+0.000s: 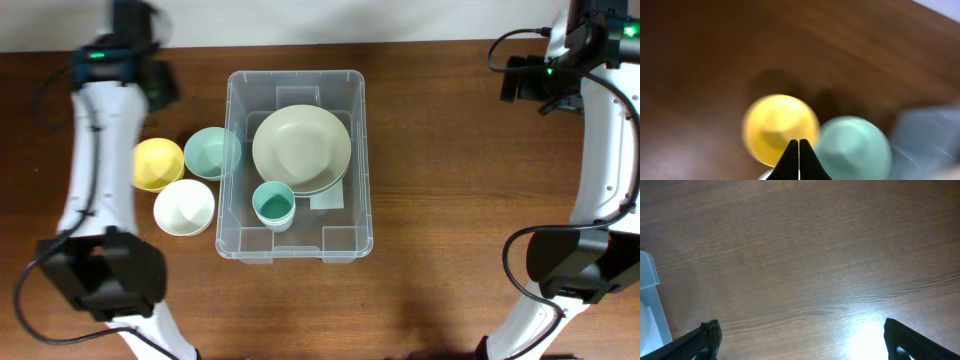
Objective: Pack container
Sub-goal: 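Retract the left arm and move it to the yellow bowl, then grasp the yellow bowl rim with the left gripper, then carry the yellow bowl into the container's lower right corner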
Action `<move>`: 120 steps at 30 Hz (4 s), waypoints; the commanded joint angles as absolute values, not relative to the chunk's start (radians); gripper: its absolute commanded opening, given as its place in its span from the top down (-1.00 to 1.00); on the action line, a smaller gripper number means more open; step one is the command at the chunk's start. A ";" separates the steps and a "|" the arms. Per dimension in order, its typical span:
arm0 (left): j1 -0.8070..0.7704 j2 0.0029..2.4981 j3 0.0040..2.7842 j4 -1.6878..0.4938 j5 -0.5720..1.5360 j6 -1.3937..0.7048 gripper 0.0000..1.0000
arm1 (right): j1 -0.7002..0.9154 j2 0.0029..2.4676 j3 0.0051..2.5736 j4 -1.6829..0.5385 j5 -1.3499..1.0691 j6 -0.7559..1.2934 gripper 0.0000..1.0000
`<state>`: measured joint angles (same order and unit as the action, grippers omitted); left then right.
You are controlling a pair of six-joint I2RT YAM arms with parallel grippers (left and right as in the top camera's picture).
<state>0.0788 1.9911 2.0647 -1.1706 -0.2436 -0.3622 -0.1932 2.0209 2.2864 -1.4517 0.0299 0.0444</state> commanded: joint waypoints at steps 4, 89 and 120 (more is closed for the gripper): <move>0.276 1.982 2.054 -1.166 -0.074 -0.418 0.92 | -0.197 2.018 2.283 -1.451 0.035 0.042 -0.98; -0.285 1.585 1.667 -1.103 0.038 -0.346 0.99 | -0.197 2.018 2.283 -1.452 0.035 0.042 -0.98; -0.680 1.919 1.663 -1.291 0.011 -0.345 0.85 | -0.197 2.018 2.283 -1.451 0.035 0.042 -0.98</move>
<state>-0.6769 1.9133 1.6615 -1.2877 0.0189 -0.3588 -0.1932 2.0209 2.2864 -1.4517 0.0296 0.0448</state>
